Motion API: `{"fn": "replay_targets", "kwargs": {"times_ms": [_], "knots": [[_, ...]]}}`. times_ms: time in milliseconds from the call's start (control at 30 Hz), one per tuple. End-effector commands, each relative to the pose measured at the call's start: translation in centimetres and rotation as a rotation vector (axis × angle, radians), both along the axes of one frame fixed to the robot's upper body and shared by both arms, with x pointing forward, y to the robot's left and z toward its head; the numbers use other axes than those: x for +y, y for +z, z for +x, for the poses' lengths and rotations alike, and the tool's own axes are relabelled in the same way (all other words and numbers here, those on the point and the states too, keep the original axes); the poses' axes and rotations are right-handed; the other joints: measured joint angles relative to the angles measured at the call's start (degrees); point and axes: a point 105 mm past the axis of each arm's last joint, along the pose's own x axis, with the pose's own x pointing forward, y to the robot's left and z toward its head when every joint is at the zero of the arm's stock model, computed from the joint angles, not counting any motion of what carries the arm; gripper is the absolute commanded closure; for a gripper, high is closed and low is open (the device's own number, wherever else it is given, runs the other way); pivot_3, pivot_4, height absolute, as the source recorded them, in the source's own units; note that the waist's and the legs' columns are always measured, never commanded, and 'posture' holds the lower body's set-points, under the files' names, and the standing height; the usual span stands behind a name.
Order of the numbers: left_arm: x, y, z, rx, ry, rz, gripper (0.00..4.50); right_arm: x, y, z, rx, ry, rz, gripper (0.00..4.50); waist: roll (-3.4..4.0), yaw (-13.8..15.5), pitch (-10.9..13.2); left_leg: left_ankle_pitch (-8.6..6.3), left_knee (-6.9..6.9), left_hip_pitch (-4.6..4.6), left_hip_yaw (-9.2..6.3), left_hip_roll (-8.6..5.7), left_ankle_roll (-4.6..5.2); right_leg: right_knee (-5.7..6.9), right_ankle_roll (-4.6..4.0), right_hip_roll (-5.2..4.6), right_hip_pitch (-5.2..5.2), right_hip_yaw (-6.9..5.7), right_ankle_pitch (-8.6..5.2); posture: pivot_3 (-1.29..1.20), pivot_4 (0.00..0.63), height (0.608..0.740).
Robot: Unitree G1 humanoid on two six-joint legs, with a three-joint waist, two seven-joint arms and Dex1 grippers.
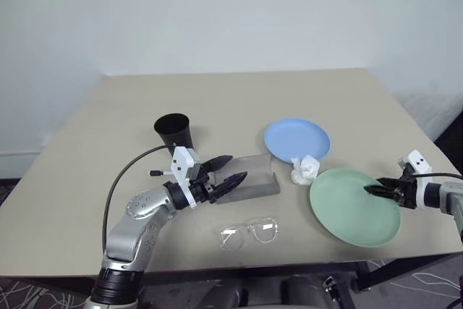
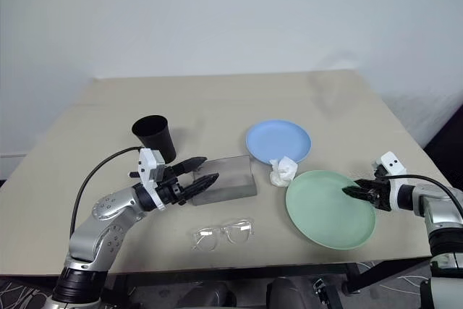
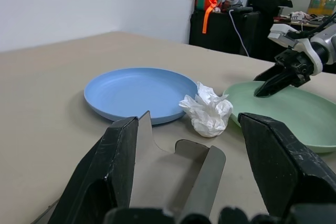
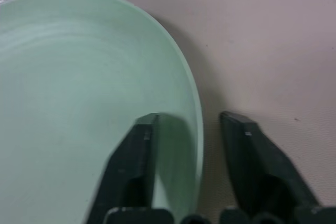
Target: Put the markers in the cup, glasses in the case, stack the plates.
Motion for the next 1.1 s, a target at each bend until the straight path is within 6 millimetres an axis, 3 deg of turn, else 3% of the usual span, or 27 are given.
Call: {"fn": "replay_targets", "kwargs": {"times_ms": [33, 100, 500, 667, 900, 1000, 1100], "knots": [[-0.3, 1.2, -0.3, -0.045, -0.023, -0.002, 1.28, 0.1, 1.0, 0.6, -0.045, 0.015, 0.007, 3.85, 0.0, 0.0, 0.0, 0.0, 0.0, 0.01, 0.0, 0.0, 0.0, 0.0, 0.0, 0.0, 0.0, 0.0, 0.0, 0.0, 0.0, 0.74], [-0.3, 1.2, -0.3, -0.043, -0.025, 0.0, 1.28, 0.1, 1.0, 0.6, -0.043, 0.015, 0.011, 4.47, -0.03, -0.1, 0.0, -0.01, 0.0, 0.05, 0.0, 0.01, 0.0, 0.0, 0.0, 0.01, 0.06, 0.0, 0.0, 0.0, 0.0, 0.74], [-0.3, 1.0, -0.1, -0.036, -0.03, 0.006, 1.28, 0.9, 1.0, 0.9, -0.025, 0.029, 0.082, 4.47, -0.06, -0.4, 0.0, -0.04, 0.04, 0.09, 0.03, 0.05, -0.06, -0.01, 0.0, 0.01, 0.27, 0.0, -0.01, 0.0, 0.0, 0.74], [-0.3, 0.8, -0.1, -0.03, -0.029, 0.007, 1.28, 3.4, 3.1, 0.6, 0.018, 0.123, 0.298, 4.47, -0.04, -0.4, 0.0, -0.09, 0.04, 0.15, 0.01, 0.16, -0.13, -0.01, 0.0, 0.12, 0.21, -0.01, -0.01, 0.0, 0.0, 0.74], [-0.3, 0.7, -0.1, -0.026, -0.024, 0.005, 1.28, 5.9, 4.7, 0.1, 0.065, 0.245, 0.388, 4.47, -0.01, -0.3, 0.0, -0.27, 0.07, 0.09, 0.0, 0.29, -0.16, -0.02, 0.02, 0.21, 0.06, -0.08, 0.0, 0.0, 0.0, 0.74], [-0.2, 0.7, -0.1, -0.027, -0.018, 0.007, 1.28, 6.2, 5.5, 0.8, 0.023, 0.245, 0.384, 4.47, -0.01, -0.3, 0.0, -0.33, 0.08, 0.05, 0.01, 0.29, -0.15, -0.03, 0.02, 0.2, 0.02, -0.08, 0.0, 0.0, 0.0, 0.74], [0.0, 0.7, -0.1, -0.028, -0.013, 0.009, 1.28, 6.8, 7.4, 2.8, -0.075, 0.207, 0.411, 4.47, -0.02, -0.4, 0.0, -0.39, 0.07, 0.05, 0.08, 0.35, -0.21, -0.03, 0.02, 0.21, -0.04, -0.07, 0.0, 0.0, 0.0, 0.74]]}}
